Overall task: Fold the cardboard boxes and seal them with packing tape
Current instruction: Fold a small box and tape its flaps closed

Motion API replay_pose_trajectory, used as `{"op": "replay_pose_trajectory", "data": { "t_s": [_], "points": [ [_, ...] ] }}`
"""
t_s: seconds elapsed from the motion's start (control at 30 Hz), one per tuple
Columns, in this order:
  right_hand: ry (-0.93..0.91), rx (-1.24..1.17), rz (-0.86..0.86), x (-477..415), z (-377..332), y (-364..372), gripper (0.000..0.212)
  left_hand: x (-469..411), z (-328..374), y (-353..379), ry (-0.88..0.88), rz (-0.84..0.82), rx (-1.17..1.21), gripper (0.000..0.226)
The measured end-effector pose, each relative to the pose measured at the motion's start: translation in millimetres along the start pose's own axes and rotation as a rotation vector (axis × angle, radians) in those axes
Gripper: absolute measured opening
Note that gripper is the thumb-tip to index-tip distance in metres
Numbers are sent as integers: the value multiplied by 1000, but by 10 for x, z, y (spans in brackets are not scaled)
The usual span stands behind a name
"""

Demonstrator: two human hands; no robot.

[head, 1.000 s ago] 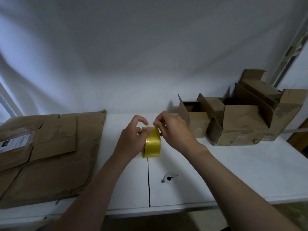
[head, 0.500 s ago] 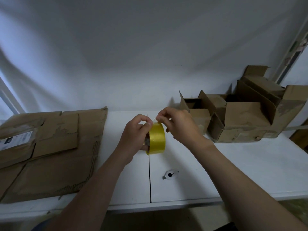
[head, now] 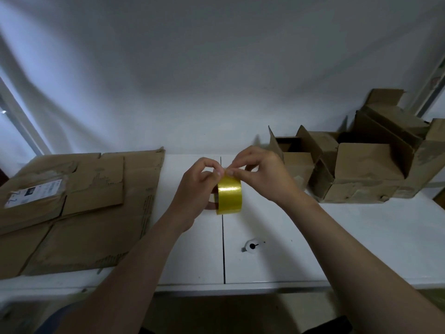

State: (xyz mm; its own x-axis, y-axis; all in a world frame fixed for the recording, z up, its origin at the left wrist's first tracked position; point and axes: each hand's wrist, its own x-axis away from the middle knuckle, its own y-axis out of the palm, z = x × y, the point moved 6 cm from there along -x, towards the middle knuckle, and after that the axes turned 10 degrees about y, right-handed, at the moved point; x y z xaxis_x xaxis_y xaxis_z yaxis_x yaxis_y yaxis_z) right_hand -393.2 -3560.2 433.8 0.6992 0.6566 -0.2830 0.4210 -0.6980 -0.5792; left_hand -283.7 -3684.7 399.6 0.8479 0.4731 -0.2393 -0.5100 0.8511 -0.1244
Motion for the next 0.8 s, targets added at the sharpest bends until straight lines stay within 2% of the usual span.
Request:
{"op": "replay_pose_trajectory", "data": {
  "t_s": [0.07,0.17,0.3,0.4,0.47,0.57,0.63,0.7,0.8],
  "points": [
    [-30,45,19,-22,-14,22,7,25,-27,-39,-26,20,32,20],
    [-171,115,40,4,-131,112,9,54,-76,-114,-47,78,21,37],
    [-383,376,134,82,-350,241,6,89,-99,-196,-77,149,67,38],
    [-437,446,129,127,-400,355,8,100,-154,-264,-118,140,8,35],
    [-347,343,83,101,-362,409,8,103,-191,-313,-122,141,1,34],
    [20,83,17,-42,-192,438,16,97,-195,-373,-35,130,-48,38],
    [211,13,3,-77,-105,463,17,102,-214,-420,3,116,-115,43],
    [300,-3,24,-71,-56,469,17,106,-268,-476,23,118,-167,45],
    [425,-115,-96,-58,41,571,44,80,-334,-560,53,157,-199,43]
  ]
}}
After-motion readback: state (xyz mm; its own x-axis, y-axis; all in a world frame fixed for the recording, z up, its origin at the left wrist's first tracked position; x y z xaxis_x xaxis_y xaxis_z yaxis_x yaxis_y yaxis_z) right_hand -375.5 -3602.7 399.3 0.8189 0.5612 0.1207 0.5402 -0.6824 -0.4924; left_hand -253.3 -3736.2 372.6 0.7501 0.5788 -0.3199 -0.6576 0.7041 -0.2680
